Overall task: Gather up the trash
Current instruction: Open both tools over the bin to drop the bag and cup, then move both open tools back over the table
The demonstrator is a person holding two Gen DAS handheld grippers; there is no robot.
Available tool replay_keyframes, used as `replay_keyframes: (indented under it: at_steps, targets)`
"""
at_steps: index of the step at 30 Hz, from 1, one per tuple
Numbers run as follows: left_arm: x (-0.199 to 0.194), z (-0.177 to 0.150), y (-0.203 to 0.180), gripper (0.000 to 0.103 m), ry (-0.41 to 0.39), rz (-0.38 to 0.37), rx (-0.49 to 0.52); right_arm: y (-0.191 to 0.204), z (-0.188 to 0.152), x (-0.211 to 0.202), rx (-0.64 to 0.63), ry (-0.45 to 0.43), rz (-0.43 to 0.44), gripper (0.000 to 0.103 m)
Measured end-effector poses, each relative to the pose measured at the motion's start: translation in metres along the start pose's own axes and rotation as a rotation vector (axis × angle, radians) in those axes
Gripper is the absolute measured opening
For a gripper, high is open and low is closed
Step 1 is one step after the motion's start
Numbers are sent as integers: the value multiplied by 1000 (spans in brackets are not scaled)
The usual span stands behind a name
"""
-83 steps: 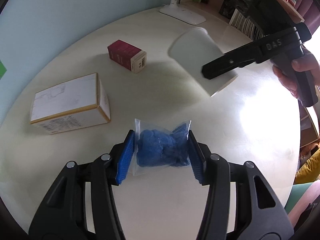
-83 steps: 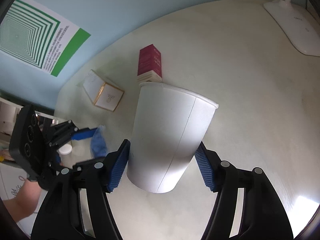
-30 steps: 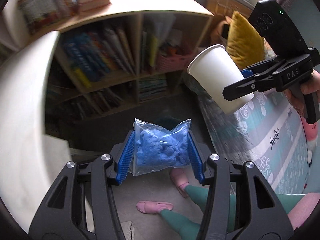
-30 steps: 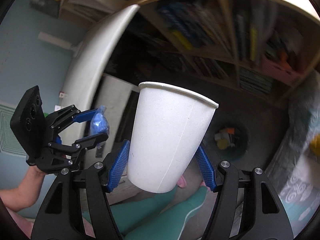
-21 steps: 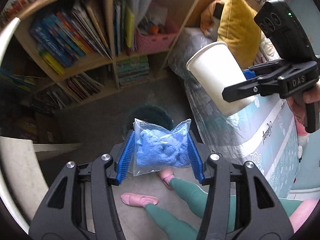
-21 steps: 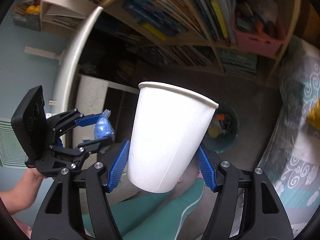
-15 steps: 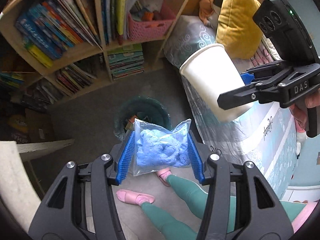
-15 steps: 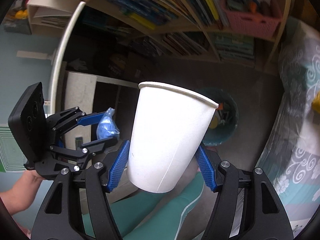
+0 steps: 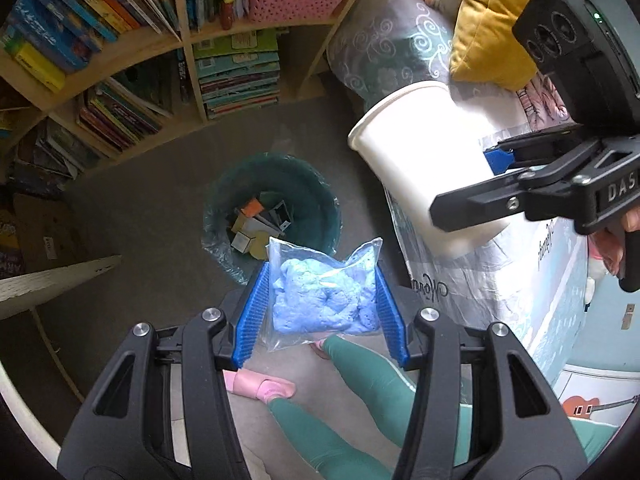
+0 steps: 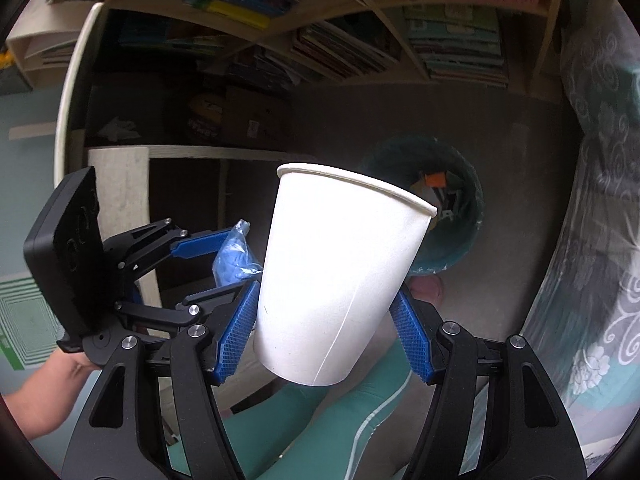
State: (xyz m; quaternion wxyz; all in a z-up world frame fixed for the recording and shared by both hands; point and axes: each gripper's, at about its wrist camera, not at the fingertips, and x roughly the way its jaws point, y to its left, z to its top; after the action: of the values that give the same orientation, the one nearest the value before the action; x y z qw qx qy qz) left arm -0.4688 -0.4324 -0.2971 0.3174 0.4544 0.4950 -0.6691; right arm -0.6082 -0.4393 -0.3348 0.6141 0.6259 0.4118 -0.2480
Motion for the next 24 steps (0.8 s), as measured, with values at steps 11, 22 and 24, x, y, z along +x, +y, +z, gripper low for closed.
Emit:
replay_keyframes:
  at_steps: [11,22,24]
  targets:
    - [49,7,15,76,63,-4,-60,-47,14,29,139,13,-18,83]
    - [39,-7,18,79,53,5,-72,-46,6,20,99,11,-16,83]
    - [37,-7,19,79,50,5,-78,-42,5,18,82,15,-22,83]
